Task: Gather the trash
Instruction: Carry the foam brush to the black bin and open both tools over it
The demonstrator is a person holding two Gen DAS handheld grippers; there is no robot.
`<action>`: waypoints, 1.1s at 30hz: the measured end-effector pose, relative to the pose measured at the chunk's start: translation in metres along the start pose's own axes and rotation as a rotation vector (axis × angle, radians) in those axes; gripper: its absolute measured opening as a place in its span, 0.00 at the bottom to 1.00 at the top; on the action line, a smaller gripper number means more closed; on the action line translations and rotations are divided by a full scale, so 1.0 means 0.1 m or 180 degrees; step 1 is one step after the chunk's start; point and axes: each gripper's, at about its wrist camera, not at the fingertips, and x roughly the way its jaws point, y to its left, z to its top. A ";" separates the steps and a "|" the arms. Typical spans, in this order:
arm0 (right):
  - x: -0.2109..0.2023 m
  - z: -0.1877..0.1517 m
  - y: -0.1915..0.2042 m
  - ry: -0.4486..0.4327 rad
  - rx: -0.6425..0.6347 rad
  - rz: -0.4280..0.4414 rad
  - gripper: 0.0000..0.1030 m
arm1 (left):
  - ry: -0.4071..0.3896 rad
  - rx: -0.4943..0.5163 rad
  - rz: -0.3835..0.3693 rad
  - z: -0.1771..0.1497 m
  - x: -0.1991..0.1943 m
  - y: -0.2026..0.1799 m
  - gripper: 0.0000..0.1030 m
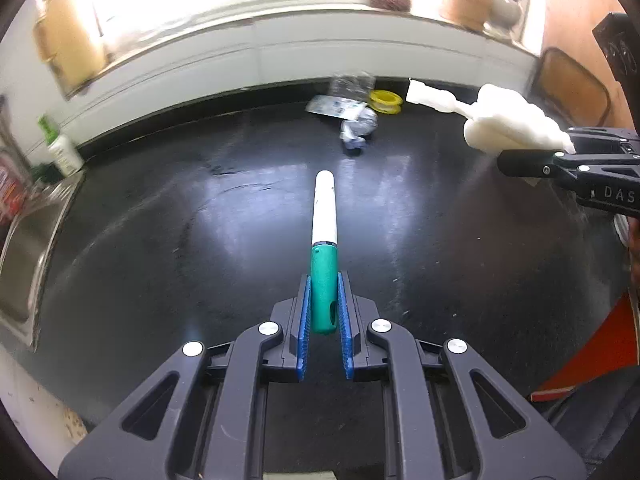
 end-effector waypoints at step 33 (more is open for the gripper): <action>1.51 -0.59 5.79 0.1142 -0.2440 0.1933 0.24 | 0.0251 -0.3218 0.1632 -4.12 -1.30 2.75 0.12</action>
